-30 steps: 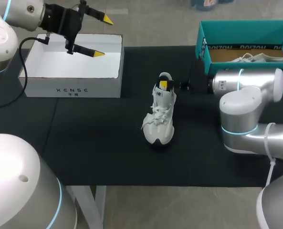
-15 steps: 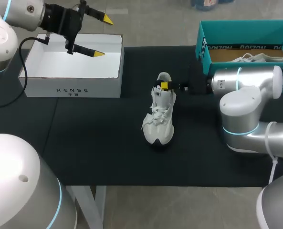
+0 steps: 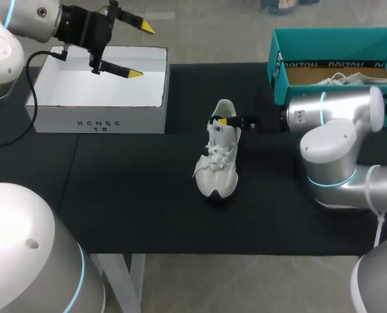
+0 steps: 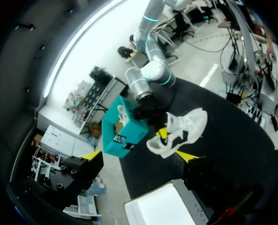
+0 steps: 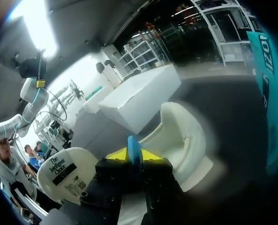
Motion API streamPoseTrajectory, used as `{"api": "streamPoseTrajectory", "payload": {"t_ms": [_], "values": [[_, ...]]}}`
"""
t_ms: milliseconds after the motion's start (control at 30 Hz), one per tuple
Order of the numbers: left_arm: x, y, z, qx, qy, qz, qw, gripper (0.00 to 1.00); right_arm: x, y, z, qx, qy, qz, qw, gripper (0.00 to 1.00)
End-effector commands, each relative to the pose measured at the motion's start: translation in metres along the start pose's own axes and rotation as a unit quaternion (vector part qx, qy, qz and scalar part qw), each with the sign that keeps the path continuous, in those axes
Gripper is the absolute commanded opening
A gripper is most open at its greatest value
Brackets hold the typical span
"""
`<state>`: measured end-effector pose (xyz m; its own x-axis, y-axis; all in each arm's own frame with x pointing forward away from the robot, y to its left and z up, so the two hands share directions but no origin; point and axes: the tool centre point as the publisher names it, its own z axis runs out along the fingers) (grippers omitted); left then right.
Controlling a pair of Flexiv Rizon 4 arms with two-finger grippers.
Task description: Take the shoe out of the shoebox, open the shoe tongue, remove and reinsert the insole, then place the shoe into the shoebox
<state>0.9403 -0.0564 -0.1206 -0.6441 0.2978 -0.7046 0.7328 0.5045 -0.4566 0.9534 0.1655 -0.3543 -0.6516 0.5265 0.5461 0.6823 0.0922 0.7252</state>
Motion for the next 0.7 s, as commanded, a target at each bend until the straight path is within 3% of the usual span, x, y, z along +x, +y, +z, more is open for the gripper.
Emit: {"api": "streamPoseTrajectory", "payload": {"t_ms": [33,700], "values": [[0.000,0.000,0.000,-0.001,0.000,0.000,1.000,1.00,0.002,0.006,0.002,0.006,-0.005,-0.005,1.000,1.00],[0.000,0.000,0.000,-0.001,0.000,0.000,1.000,1.00,0.004,0.021,0.004,0.022,-0.007,-0.028,0.999,1.00]]}}
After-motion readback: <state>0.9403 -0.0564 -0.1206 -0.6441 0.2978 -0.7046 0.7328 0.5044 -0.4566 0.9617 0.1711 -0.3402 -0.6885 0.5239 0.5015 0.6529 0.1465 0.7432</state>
